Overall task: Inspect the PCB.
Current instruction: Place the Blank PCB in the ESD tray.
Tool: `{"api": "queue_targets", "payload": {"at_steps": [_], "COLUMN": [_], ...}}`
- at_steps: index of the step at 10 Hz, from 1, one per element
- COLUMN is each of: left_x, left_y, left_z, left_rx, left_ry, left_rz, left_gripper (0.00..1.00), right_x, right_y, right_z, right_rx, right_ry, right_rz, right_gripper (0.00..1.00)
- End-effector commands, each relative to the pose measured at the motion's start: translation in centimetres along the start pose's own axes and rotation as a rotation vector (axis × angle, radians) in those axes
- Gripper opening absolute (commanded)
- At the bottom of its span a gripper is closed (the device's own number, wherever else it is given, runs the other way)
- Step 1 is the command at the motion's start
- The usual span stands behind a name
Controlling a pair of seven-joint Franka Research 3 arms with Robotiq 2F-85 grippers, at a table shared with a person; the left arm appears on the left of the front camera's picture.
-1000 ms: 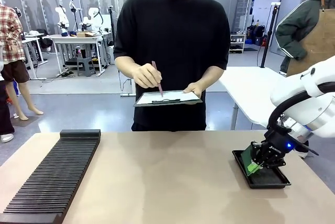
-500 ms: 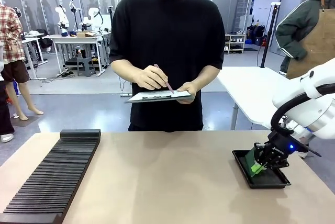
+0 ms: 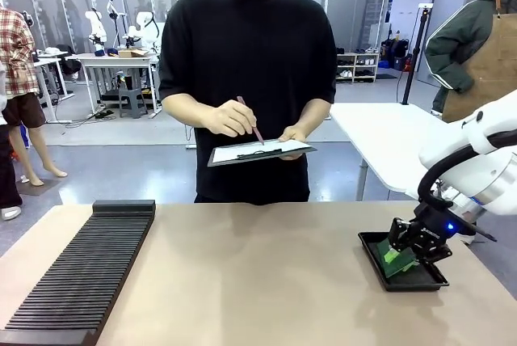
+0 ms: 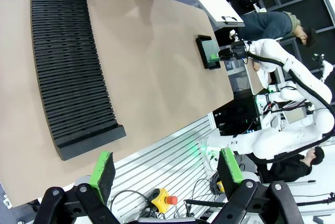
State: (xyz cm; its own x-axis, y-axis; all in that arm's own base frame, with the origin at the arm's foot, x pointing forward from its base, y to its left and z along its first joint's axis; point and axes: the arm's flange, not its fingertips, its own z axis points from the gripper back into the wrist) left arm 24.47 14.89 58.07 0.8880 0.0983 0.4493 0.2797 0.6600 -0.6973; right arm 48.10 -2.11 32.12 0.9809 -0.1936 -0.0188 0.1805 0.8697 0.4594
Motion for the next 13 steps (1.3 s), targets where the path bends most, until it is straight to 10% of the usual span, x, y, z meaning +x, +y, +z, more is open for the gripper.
{"api": "queue_targets", "payload": {"at_steps": [1,4,13], "left_x": [0.0,0.0,0.0], "left_y": [-0.1,-0.1,-0.1], "left_z": [0.0,0.0,0.0], "left_rx": [0.016,0.016,0.016], "left_ry": [0.011,0.011,0.011], "left_rz": [0.001,0.001,0.001], "left_gripper": [1.00,1.00,1.00], "right_x": [-0.5,-1.6,-2.3], "right_y": [0.6,1.9,3.3], "right_z": [0.4,1.7,3.6], "right_rx": [-0.087,-0.215,-0.332], "right_ry": [-0.038,-0.117,-0.184], "right_rz": [-0.035,-0.040,-0.041], "right_gripper": [1.00,0.88,1.00]}}
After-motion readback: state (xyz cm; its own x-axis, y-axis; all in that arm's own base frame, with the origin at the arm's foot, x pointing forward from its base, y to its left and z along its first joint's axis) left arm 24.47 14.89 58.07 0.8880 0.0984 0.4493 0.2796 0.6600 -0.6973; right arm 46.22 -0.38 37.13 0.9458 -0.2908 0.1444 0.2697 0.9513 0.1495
